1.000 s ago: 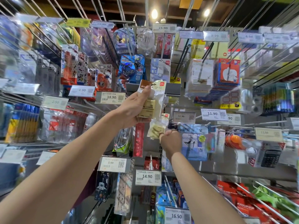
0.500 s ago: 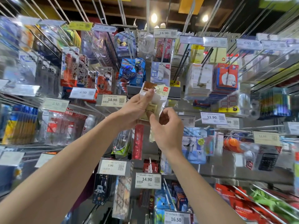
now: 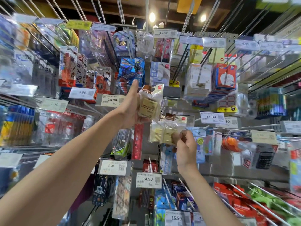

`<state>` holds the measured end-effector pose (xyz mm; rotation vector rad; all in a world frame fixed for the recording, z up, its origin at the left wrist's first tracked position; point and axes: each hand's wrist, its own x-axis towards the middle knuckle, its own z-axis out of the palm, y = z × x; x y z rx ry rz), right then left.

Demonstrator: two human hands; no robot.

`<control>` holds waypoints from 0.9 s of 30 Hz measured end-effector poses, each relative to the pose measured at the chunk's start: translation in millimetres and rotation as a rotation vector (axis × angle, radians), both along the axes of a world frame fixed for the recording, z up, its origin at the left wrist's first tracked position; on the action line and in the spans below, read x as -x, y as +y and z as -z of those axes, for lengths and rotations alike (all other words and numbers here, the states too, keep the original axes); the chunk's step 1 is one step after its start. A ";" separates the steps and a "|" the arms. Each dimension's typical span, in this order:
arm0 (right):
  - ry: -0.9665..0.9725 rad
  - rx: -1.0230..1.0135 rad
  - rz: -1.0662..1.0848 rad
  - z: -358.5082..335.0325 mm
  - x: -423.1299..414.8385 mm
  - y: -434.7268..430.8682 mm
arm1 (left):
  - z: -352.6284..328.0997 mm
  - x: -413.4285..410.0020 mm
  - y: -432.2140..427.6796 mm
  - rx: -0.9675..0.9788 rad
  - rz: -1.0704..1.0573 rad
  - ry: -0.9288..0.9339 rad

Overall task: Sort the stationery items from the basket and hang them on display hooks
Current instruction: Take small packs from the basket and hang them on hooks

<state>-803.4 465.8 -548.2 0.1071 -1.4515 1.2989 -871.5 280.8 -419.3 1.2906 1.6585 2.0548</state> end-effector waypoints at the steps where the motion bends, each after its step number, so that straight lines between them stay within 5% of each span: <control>1: -0.027 -0.041 -0.011 1.3 1.1 0.4 | 0.1 0.1 -0.1 0.003 -0.001 0.001; 7: -0.019 -0.215 -0.018 -14.1 3.5 -14.0 | 0.6 8.1 0.8 0.021 0.018 0.003; 27: -0.328 0.088 0.010 -19.9 53.8 8.2 | 2.8 11.4 2.4 0.039 0.042 0.051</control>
